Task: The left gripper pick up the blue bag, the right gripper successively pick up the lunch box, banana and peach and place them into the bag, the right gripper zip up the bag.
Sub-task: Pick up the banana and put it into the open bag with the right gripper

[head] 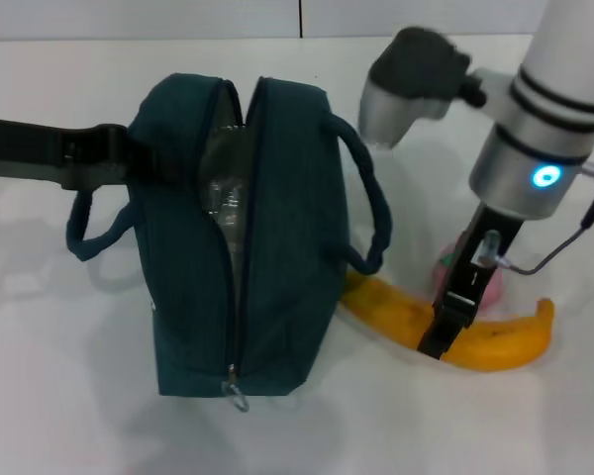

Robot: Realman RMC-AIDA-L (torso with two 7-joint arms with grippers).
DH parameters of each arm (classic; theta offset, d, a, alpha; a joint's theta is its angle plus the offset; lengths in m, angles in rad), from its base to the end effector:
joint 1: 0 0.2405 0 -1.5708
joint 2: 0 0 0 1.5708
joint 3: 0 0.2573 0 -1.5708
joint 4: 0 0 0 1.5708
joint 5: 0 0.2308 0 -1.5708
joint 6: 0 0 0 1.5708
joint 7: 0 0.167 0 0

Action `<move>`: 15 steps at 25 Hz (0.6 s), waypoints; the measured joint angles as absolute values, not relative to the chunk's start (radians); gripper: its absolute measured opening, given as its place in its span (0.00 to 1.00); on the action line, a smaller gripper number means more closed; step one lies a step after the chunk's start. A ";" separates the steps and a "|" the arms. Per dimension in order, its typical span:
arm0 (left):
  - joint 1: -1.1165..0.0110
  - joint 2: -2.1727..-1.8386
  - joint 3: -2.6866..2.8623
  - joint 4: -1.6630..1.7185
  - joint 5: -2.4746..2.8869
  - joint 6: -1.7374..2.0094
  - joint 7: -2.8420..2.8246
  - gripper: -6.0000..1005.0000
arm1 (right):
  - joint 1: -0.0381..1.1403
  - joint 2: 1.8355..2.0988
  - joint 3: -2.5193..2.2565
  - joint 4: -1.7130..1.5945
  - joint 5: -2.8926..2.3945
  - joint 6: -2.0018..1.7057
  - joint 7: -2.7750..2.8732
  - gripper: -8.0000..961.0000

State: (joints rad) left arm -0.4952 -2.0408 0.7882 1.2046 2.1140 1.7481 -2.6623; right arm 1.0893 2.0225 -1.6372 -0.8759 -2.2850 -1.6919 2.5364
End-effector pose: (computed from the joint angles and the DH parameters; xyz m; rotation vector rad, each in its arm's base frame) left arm -0.2249 0.3612 0.0655 -2.3866 -1.7559 -0.4908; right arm 0.0974 0.3673 -0.0850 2.8547 -0.6669 0.8938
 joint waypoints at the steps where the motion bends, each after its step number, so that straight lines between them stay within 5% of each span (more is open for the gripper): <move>1: -0.493 -2.040 0.788 1.205 2.111 1.749 -2.662 0.05 | 1.076 2.020 -1.591 -0.895 -2.287 -1.727 2.529 0.45; 15: -0.486 -2.042 0.788 1.207 2.098 1.754 -2.658 0.05 | 0.979 1.956 -1.171 -1.234 -2.388 -1.987 2.467 0.45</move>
